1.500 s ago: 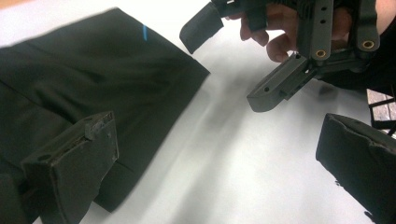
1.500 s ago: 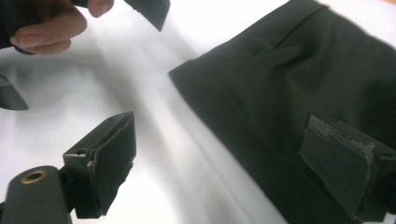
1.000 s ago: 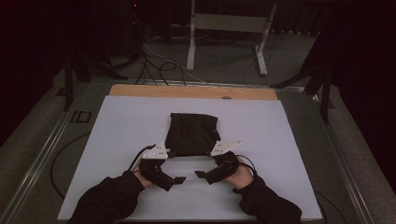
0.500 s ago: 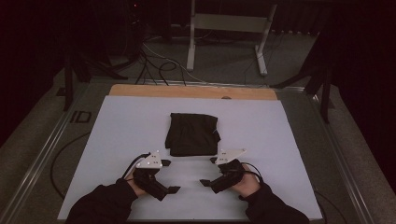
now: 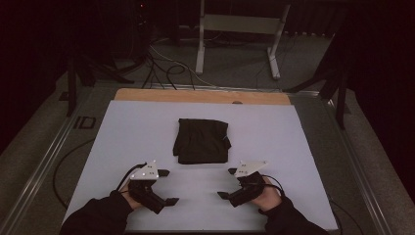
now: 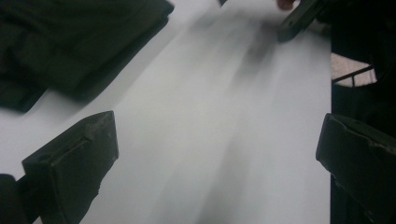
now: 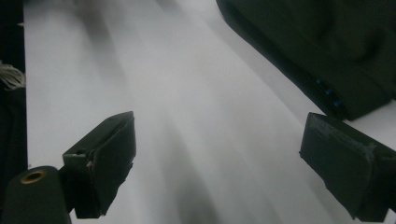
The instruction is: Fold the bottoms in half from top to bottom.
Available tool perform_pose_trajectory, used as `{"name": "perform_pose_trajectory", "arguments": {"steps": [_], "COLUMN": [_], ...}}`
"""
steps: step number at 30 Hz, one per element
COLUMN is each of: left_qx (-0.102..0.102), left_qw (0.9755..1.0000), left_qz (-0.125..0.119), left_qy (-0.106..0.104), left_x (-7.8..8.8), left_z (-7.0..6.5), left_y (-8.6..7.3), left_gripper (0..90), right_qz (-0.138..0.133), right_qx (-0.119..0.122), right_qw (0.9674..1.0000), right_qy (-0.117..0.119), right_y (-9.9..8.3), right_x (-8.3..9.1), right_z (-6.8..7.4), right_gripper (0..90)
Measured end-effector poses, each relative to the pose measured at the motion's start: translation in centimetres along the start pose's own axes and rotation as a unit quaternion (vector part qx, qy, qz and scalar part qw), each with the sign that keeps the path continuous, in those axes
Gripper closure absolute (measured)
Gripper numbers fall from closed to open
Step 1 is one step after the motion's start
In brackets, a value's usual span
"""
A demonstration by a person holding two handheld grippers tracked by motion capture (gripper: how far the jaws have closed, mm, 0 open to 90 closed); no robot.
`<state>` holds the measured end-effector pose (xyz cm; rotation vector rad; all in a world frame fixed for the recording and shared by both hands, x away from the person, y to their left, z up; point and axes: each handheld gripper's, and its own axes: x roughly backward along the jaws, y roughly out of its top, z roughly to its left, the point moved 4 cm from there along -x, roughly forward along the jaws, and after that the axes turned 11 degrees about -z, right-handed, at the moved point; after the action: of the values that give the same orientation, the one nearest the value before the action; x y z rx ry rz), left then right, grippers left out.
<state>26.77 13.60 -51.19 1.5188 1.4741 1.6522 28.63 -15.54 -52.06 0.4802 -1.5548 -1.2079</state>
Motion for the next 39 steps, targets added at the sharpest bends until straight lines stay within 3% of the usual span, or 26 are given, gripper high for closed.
{"name": "perform_pose_trajectory", "arguments": {"steps": [8,19,33,37,39], "left_qx": [0.011,0.031,0.045,0.052,0.053], "left_qw": [0.9997,0.9980,0.9953,0.9940,0.9940], "left_qz": [0.001,-0.011,-0.022,-0.029,-0.032], "left_qy": [0.021,0.054,0.083,0.092,0.090], "left_x": [2.0,4.9,7.5,7.9,7.9], "left_z": [0.6,1.6,2.1,2.4,2.4], "left_y": [-1.3,-2.4,-3.6,-3.8,-3.7], "left_gripper": [0.0,0.0,0.0,0.0,0.0], "right_qz": [0.002,-0.011,-0.014,-0.008,-0.006], "right_qx": [0.007,-0.019,-0.045,-0.049,-0.051], "right_qw": [0.9998,0.9983,0.9908,0.9881,0.9883], "right_qy": [-0.020,-0.054,-0.127,-0.146,-0.144], "right_y": [-0.8,-2.5,-5.1,-5.7,-5.8], "right_x": [1.6,5.2,10.4,10.8,10.7], "right_z": [-0.4,-1.2,-2.2,-2.5,-2.5], "right_gripper": [10.5,10.6,10.8,10.9,10.9]}}
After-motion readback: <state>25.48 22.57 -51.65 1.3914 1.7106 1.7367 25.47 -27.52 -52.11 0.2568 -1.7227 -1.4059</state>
